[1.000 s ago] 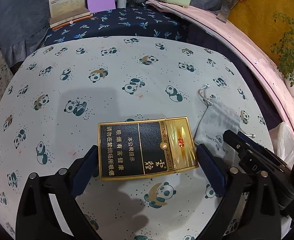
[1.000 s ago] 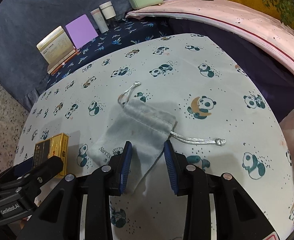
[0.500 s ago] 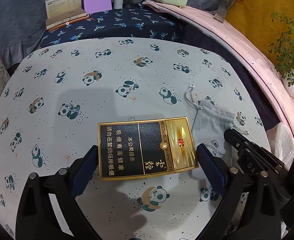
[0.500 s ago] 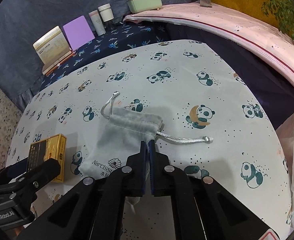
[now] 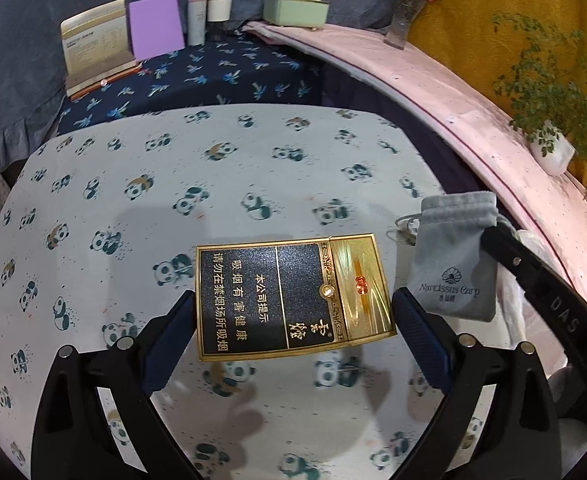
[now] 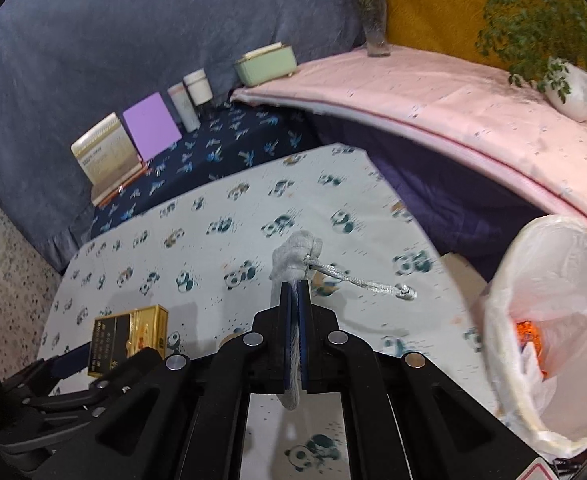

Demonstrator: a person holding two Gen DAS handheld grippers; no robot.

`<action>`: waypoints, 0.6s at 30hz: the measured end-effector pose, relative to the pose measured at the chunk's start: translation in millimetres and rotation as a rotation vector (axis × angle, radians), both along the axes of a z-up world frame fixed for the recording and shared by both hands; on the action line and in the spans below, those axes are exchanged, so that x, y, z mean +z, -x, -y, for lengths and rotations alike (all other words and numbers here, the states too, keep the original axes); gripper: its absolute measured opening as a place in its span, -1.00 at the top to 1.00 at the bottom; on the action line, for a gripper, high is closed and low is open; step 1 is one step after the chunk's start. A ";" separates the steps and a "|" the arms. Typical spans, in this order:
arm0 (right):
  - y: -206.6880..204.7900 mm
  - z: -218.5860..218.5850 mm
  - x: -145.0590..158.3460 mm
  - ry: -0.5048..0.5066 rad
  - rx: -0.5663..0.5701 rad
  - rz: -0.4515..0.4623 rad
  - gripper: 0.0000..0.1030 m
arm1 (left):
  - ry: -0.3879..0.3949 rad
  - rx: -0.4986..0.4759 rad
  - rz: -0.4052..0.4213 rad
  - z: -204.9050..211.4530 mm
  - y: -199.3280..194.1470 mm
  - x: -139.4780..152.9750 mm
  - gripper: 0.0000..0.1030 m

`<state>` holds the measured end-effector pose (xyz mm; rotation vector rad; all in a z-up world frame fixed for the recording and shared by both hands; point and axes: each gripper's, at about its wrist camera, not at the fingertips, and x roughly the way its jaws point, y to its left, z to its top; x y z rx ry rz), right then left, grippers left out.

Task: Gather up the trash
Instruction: 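Carry the gold box and grey pouch over the bin and open both tools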

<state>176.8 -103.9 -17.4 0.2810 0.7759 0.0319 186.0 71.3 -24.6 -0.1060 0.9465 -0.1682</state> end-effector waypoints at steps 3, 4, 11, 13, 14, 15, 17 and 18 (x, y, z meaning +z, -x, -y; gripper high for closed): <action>11.0 15.7 14.9 -0.004 -0.030 0.033 0.94 | -0.004 -0.035 0.024 18.1 6.4 10.6 -0.78; 16.2 23.4 20.8 -0.006 -0.044 0.047 0.94 | -0.006 -0.048 0.031 24.6 8.6 14.0 -0.78; 48.7 75.3 45.5 -0.004 -0.136 0.104 0.94 | -0.009 -0.153 0.070 81.9 24.4 34.5 -0.78; 57.5 91.6 49.0 -0.003 -0.165 0.111 0.94 | -0.008 -0.191 0.078 103.5 29.7 39.1 -0.78; 62.6 101.4 50.6 0.001 -0.182 0.115 0.94 | -0.007 -0.205 0.081 111.6 32.4 40.8 -0.78; 67.0 109.3 51.4 0.002 -0.199 0.117 0.94 | -0.006 -0.228 0.086 123.7 35.8 42.6 -0.78; 76.9 126.5 52.3 0.002 -0.235 0.119 0.94 | -0.007 -0.261 0.091 141.6 40.3 44.9 -0.78; 82.2 133.6 52.3 0.002 -0.250 0.119 0.94 | -0.008 -0.281 0.094 152.8 43.4 46.0 -0.78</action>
